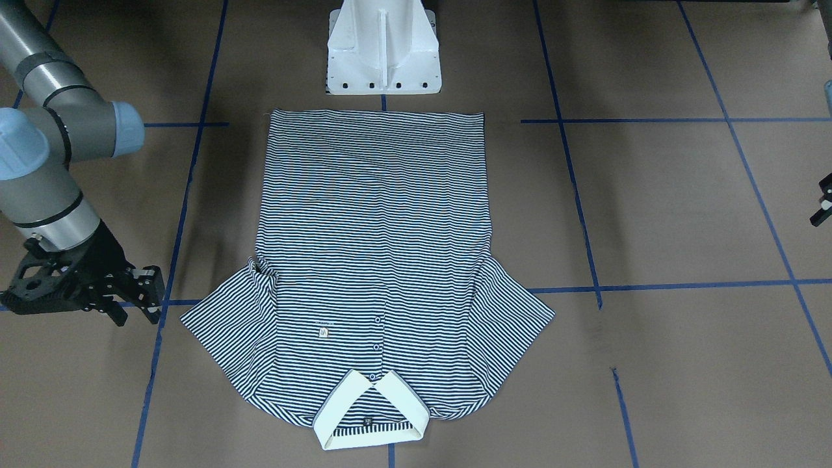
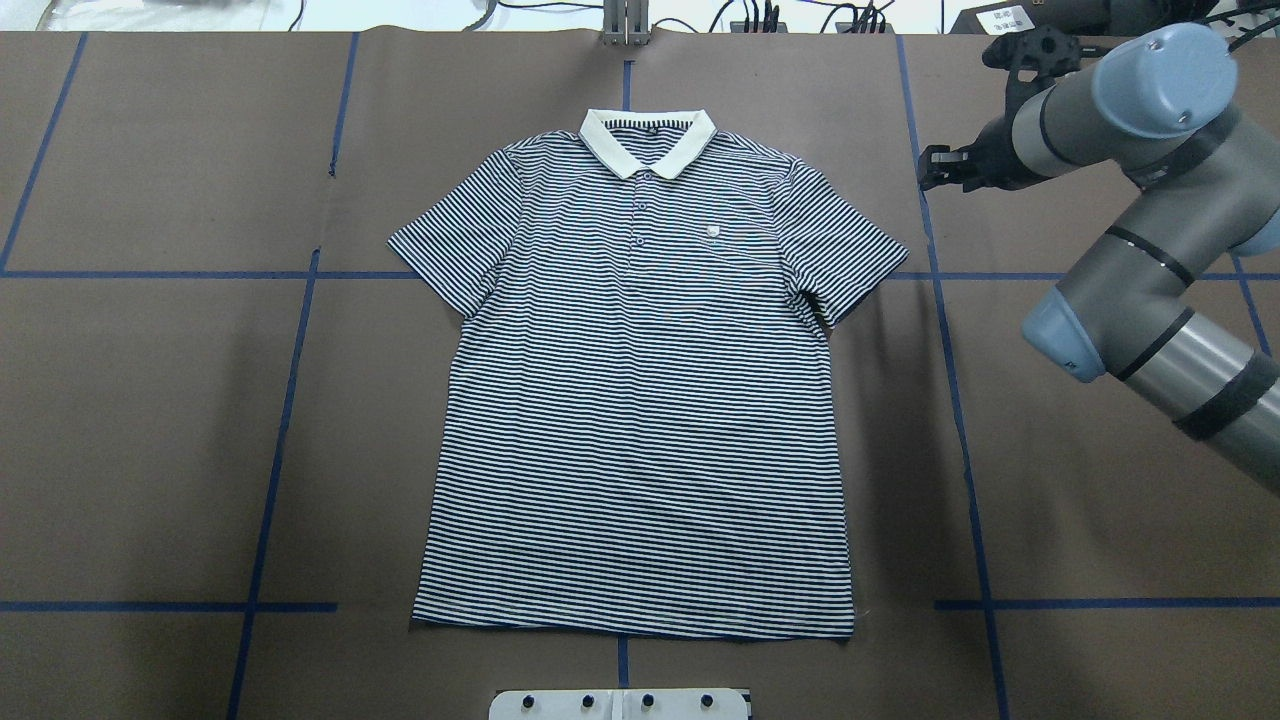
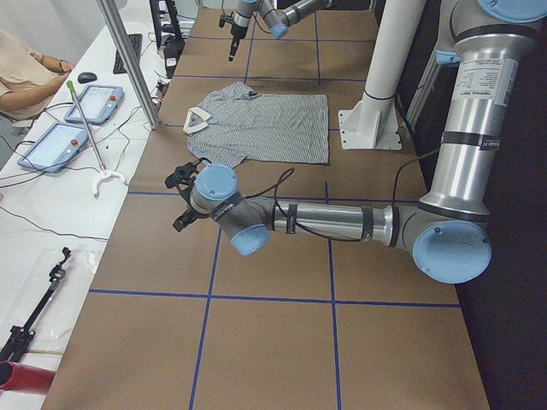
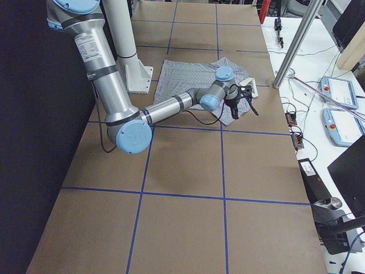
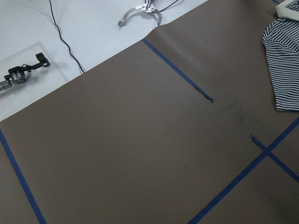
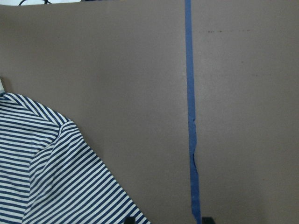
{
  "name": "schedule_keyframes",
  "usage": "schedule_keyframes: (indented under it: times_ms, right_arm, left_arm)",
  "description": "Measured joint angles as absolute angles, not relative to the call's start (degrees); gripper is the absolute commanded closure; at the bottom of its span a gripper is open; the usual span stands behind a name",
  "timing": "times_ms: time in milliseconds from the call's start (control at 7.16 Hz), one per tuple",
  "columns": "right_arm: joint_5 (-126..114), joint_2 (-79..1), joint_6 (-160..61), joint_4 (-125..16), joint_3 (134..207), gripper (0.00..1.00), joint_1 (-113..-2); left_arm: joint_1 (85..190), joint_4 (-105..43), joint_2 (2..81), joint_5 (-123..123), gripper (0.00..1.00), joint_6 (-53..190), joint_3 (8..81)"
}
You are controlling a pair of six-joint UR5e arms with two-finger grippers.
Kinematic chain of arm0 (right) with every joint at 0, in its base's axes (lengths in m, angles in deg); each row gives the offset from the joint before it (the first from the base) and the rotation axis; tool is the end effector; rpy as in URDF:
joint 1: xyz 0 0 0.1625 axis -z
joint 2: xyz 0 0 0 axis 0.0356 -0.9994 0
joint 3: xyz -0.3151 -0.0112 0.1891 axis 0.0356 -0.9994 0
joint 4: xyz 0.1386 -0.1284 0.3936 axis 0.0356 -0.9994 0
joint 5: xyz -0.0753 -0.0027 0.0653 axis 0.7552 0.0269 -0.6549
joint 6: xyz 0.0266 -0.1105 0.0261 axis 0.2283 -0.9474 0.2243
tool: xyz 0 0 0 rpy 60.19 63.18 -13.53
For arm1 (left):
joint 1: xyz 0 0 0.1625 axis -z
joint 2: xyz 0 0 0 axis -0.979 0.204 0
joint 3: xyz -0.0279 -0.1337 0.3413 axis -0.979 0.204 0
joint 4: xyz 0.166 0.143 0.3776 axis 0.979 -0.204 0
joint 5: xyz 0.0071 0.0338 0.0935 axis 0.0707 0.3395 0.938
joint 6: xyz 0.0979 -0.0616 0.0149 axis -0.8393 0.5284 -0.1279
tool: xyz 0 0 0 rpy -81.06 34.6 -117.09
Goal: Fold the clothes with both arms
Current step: 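Move the right gripper to the sleeve nearest it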
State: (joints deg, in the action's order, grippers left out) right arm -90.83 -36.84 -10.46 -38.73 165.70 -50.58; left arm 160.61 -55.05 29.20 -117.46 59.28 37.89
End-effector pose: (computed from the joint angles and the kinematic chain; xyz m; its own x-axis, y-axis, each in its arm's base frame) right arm -0.3348 -0.5981 0.3572 0.6740 -0.0057 0.7387 -0.2796 0.9236 0.2622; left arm 0.0326 -0.5849 0.4815 0.5744 0.6209 -0.5333 -0.0271 0.6656 0.7458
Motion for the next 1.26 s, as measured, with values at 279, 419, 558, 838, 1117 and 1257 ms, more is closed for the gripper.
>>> schedule_keyframes:
  times_ms: [279, 419, 558, 838, 1117, 1257]
  right_arm:
    - [-85.1, -36.7, -8.2, -38.7, 164.5, 0.43, -45.6]
    - [-83.5, -36.6, -7.8, -38.6, 163.6, 0.44, -44.3]
    - [-82.5, -36.6, -7.7, -38.6, 162.7, 0.44, -43.6]
    - [-81.7, -36.5, -7.6, -38.4, 161.5, 0.44, -43.1]
    - [-81.3, -36.2, -7.6, -36.1, 159.2, 0.44, -43.0]
    - [-81.2, -36.1, -7.6, -35.2, 158.2, 0.44, -43.0]
  left_arm:
    - [160.6, -55.1, 29.2, -117.5, 0.0, 59.3, 38.0]
    - [160.6, -55.2, 29.1, -117.5, 0.0, 59.3, 38.1]
    - [160.6, -55.3, 29.0, -117.6, 0.0, 59.3, 38.1]
    - [160.6, -55.5, 29.0, -117.7, 0.0, 59.3, 38.2]
    - [160.6, -55.7, 28.9, -117.7, 0.0, 59.4, 38.2]
    - [160.6, -55.8, 28.9, -117.7, 0.0, 59.4, 38.2]
